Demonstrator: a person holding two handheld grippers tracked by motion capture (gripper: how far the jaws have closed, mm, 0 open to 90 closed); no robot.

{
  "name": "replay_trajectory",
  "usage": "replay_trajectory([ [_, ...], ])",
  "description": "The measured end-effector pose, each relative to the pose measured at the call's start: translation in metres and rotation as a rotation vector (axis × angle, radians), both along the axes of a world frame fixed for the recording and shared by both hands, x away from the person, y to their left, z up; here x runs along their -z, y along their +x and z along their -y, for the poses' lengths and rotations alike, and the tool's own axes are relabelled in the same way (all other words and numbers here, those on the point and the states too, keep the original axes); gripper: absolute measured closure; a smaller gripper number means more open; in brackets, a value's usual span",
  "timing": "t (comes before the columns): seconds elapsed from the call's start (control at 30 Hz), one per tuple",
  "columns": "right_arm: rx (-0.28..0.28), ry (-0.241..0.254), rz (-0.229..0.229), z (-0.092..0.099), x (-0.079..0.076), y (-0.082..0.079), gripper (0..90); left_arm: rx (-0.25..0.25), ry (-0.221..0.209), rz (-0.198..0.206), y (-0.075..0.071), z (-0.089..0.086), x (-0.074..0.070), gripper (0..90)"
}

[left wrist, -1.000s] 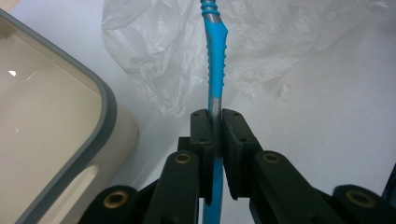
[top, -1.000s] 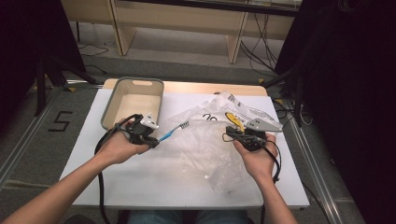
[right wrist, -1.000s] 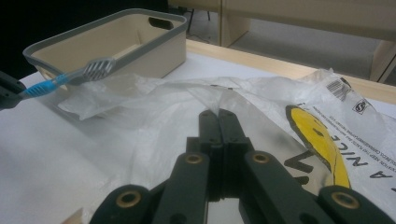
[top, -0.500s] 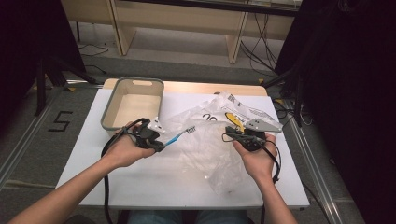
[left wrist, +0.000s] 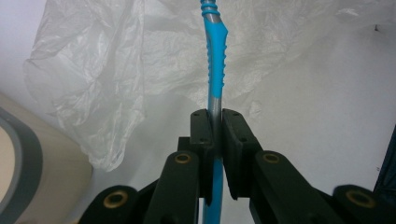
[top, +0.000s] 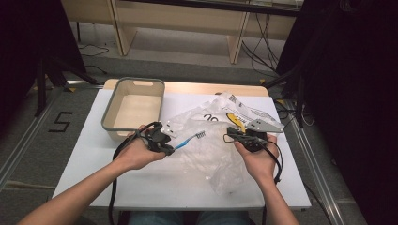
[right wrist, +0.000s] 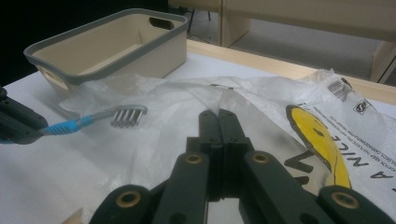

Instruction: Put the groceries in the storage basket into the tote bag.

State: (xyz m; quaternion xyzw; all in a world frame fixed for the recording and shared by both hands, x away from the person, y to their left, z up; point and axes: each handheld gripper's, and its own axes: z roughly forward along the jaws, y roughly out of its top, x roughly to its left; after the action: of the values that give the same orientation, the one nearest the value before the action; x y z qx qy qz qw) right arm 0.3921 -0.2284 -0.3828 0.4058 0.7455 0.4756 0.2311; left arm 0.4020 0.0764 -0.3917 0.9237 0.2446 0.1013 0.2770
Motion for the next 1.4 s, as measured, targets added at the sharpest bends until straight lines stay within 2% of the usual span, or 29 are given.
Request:
replay_trajectory([
  [0.47, -0.002, -0.001, -0.003, 0.0, 0.0, 0.0, 90.0, -0.014, 0.0, -0.017, 0.005, 0.02, 0.009, 83.0],
  [1.4, -0.011, -0.003, -0.004, -0.002, 0.001, 0.0, 90.0, -0.046, 0.06, -0.063, 0.029, 0.058, 0.02, 83.0],
])
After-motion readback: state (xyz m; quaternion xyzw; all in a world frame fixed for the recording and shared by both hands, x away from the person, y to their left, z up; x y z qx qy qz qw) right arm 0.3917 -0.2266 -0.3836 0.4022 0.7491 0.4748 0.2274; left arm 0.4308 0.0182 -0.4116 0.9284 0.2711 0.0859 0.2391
